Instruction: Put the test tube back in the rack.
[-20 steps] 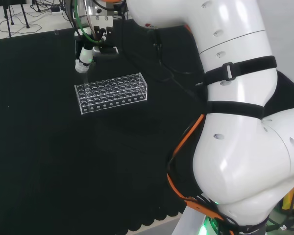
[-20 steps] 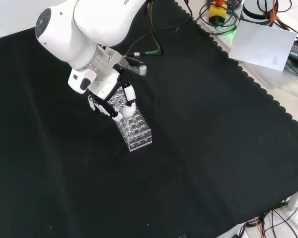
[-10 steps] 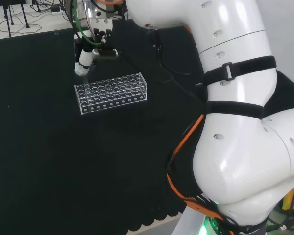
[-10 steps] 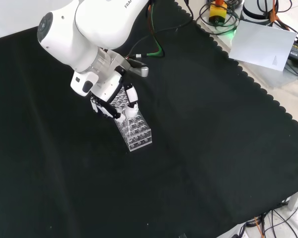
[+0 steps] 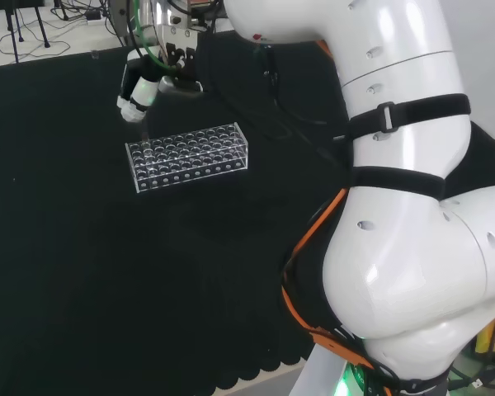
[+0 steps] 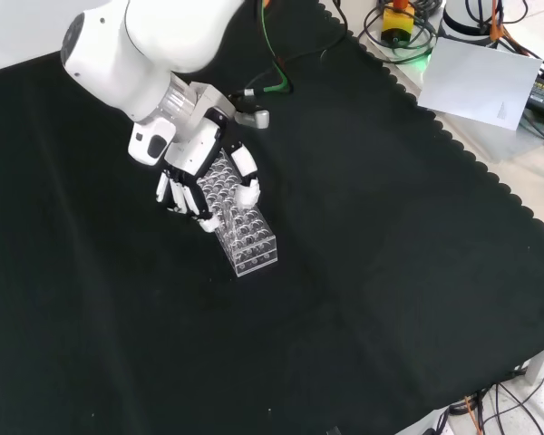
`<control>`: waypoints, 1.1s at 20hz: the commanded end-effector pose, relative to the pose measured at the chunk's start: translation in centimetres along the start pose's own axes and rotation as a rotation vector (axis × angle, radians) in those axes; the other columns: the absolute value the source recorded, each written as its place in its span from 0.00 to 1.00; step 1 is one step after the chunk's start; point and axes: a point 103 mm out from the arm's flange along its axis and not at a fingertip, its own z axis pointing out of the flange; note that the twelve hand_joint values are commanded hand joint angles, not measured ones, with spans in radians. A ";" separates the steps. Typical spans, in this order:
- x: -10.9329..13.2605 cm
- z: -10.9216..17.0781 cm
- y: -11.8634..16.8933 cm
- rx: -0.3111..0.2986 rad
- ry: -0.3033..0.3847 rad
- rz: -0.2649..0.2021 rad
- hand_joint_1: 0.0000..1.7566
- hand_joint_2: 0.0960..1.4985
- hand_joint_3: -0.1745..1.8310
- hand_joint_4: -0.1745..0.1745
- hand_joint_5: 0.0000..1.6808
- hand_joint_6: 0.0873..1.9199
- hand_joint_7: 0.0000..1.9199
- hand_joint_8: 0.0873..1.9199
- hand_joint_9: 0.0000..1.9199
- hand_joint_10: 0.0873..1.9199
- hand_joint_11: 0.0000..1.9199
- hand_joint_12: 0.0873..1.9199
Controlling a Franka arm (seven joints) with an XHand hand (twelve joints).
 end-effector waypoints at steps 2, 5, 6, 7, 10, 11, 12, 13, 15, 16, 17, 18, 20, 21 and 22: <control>1.1 -1.7 -1.2 -0.030 0.024 -0.050 0.61 0.27 0.42 0.38 0.52 0.00 0.29 0.51 0.35 0.48 0.07 0.79; 1.5 -3.2 -2.2 -0.072 0.027 -0.074 0.60 0.27 0.41 0.39 0.51 0.00 0.28 0.50 0.34 0.48 0.07 0.79; 1.7 -3.8 -2.6 -0.088 0.026 -0.080 0.60 0.27 0.41 0.39 0.51 0.00 0.28 0.50 0.33 0.48 0.07 0.79; 1.8 -4.5 -3.1 -0.107 0.025 -0.086 0.60 0.27 0.41 0.39 0.51 0.00 0.28 0.50 0.33 0.48 0.06 0.79; 1.9 -6.2 -4.4 -0.157 0.016 -0.098 0.60 0.28 0.41 0.39 0.51 0.00 0.27 0.50 0.33 0.48 0.06 0.79; 1.9 -6.7 -4.9 -0.172 0.015 -0.098 0.60 0.28 0.41 0.39 0.51 0.00 0.27 0.50 0.33 0.48 0.06 0.79; 1.8 -7.3 -5.4 -0.186 0.014 -0.099 0.60 0.28 0.41 0.39 0.51 0.00 0.27 0.50 0.33 0.48 0.06 0.79; 1.8 -7.8 -5.9 -0.198 0.012 -0.100 0.60 0.28 0.41 0.39 0.51 0.00 0.27 0.50 0.33 0.48 0.06 0.79; 1.8 -8.7 -6.7 -0.218 0.006 -0.102 0.60 0.28 0.41 0.39 0.51 0.00 0.27 0.50 0.33 0.48 0.06 0.79; 1.8 -9.0 -7.0 -0.227 0.005 -0.103 0.60 0.28 0.41 0.39 0.51 0.00 0.27 0.50 0.33 0.47 0.06 0.79; 1.8 -9.4 -7.5 -0.237 0.003 -0.104 0.60 0.28 0.41 0.39 0.51 0.00 0.27 0.50 0.33 0.47 0.06 0.79; 1.9 -9.7 -7.8 -0.244 0.000 -0.106 0.60 0.28 0.41 0.39 0.51 0.00 0.27 0.50 0.33 0.47 0.06 0.79; 1.9 -10.3 -8.4 -0.256 -0.005 -0.107 0.60 0.28 0.40 0.39 0.50 0.00 0.27 0.50 0.33 0.47 0.06 0.79; 2.0 -10.5 -8.6 -0.261 -0.006 -0.107 0.60 0.28 0.40 0.39 0.50 0.00 0.27 0.50 0.33 0.47 0.06 0.79; 2.0 -10.7 -8.8 -0.265 -0.005 -0.106 0.60 0.28 0.40 0.39 0.50 0.00 0.27 0.50 0.33 0.47 0.06 0.79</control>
